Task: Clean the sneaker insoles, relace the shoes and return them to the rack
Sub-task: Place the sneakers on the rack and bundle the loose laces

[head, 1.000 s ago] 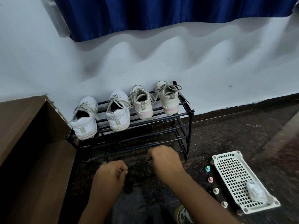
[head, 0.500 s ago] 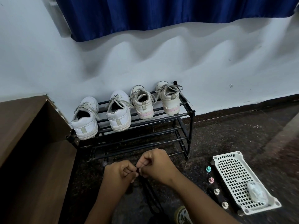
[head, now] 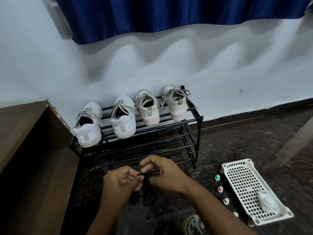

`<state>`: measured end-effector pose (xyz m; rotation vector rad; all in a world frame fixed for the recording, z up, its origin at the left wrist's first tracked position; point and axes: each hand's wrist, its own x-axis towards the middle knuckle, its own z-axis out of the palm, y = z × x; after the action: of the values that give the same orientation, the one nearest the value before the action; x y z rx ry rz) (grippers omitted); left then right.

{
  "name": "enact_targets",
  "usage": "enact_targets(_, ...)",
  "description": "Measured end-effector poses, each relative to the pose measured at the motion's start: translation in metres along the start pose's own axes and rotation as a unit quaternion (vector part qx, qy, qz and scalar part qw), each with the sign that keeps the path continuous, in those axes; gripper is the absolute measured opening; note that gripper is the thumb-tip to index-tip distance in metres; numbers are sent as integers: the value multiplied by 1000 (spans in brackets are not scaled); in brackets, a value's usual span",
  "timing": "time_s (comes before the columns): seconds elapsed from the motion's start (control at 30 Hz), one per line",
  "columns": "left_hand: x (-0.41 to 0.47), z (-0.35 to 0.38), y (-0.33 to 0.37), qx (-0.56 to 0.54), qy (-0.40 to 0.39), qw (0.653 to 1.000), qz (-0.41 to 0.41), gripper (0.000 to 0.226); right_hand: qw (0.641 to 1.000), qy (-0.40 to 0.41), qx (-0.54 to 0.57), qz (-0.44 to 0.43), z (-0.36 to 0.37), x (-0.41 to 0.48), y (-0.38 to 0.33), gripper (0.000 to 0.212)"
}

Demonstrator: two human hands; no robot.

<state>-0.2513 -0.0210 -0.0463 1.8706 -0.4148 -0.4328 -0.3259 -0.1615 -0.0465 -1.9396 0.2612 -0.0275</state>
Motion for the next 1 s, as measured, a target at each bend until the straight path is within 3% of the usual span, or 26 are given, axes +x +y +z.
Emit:
enact_targets(0.07,-3,-1,11,-74,-17,997,5,10,999,-19,-42,-12,2,1,4,52)
enact_targets(0.17,-6,-10,27,-190,-15,981,21,12,997,-79,22,7,8,-1,3,35)
enact_targets(0.27,1,-32,29,-273,53,960,40,19,991,-99,85,12,6,-3,-1,23)
enact_targets(0.33,8,-50,24,-319,111,939,57,10,991,-87,107,7,1,-3,-1,27)
enact_targets(0.5,15,-83,9,-399,222,888,55,41,990,-68,118,41,-15,-4,1,35)
enact_targets(0.6,18,-86,4,-403,255,878,45,40,983,-60,142,97,-20,-7,-1,38)
enact_targets(0.7,20,-71,3,-343,279,896,48,20,941,7,263,211,-14,-6,-4,38)
enact_targets(0.83,16,-26,6,-187,240,947,102,21,779,106,502,361,-2,1,-2,41)
enact_targets(0.9,6,-1,4,-56,186,961,195,22,739,117,530,398,2,4,1,43)
enact_targets(1.0,-11,24,1,185,57,904,381,7,726,105,532,424,4,5,1,46)
